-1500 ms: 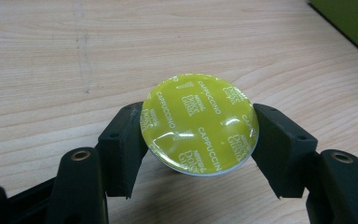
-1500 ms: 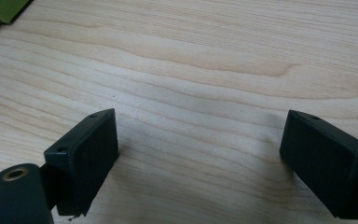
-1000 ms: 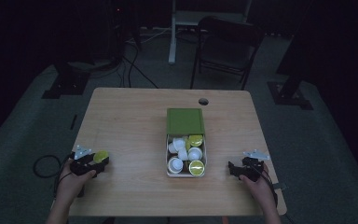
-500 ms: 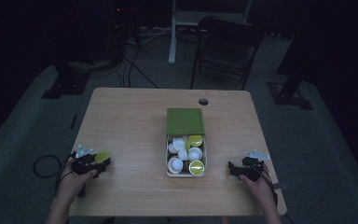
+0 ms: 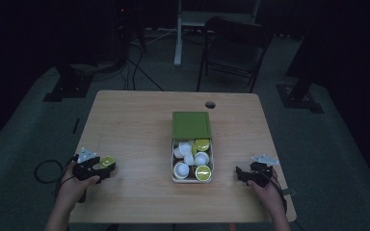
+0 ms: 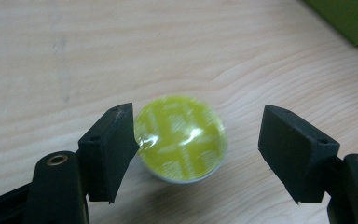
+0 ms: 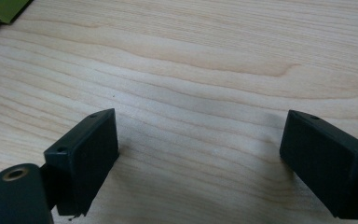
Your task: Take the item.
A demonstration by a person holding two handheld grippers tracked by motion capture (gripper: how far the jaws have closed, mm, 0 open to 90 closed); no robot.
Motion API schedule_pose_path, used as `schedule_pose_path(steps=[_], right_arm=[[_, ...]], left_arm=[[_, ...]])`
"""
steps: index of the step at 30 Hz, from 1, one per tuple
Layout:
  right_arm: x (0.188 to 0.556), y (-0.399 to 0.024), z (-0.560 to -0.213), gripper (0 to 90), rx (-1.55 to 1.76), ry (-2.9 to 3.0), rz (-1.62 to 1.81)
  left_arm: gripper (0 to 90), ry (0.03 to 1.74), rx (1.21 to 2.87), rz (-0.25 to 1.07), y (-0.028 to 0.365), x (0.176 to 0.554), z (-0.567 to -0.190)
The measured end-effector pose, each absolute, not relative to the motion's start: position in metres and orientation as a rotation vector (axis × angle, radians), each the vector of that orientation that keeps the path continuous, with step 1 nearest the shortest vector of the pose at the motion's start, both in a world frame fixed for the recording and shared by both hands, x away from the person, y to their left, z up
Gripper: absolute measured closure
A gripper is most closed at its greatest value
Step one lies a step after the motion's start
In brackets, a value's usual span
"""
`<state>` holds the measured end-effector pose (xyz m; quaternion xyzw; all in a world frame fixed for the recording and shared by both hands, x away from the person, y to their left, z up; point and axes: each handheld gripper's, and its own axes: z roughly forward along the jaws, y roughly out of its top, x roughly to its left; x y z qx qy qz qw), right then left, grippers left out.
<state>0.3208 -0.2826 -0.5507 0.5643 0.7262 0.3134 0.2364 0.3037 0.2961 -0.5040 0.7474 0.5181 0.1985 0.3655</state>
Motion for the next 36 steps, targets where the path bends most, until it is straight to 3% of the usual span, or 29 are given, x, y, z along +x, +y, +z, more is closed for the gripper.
schedule_pose_path(steps=[17,26,36], right_arm=[[0.321,-0.283,-0.551,11.0,1.548,1.991,0.86],[0.321,-0.283,-0.551,11.0,1.547,1.992,0.859],[0.321,-0.283,-0.551,10.9,1.547,1.992,0.859]], left_arm=[[27.8,1.069,1.972,0.457,0.258,0.304,-0.491],[27.8,0.859,2.064,0.349,0.222,0.302,-0.5],[25.3,0.744,2.096,0.288,0.202,0.298,-0.507]])
